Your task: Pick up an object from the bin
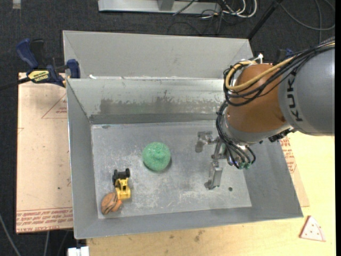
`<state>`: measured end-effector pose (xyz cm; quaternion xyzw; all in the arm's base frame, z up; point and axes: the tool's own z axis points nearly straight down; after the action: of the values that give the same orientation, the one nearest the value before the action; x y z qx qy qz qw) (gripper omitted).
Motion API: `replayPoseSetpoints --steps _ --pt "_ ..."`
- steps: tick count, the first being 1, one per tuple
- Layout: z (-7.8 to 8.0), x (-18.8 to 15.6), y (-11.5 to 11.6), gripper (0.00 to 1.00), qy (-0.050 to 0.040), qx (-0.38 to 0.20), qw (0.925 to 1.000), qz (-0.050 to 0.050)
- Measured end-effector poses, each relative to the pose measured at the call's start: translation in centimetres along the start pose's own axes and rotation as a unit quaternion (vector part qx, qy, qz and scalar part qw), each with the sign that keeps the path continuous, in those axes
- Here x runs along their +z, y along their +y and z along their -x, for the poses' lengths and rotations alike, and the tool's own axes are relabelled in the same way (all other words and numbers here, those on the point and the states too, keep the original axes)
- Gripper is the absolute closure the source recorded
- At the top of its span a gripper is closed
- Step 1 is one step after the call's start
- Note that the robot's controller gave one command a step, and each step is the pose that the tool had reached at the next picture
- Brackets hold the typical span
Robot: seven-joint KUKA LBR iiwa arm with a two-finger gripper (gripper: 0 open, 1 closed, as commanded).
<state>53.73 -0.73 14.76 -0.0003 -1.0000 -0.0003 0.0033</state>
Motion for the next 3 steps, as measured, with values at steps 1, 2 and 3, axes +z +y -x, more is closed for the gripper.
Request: replayPoseSetpoints --steps 1,2,3 --pt "0.1 -0.4 0.0 0.00 -0.0034 0.000 1.0000 0.000" --pt "0.8 2.5 4.1 0.00 -0.0064 0.014 0.9999 -0.001" --pt "1.4 6.4 7.8 0.00 -0.0052 -0.002 1.0000 0.001"
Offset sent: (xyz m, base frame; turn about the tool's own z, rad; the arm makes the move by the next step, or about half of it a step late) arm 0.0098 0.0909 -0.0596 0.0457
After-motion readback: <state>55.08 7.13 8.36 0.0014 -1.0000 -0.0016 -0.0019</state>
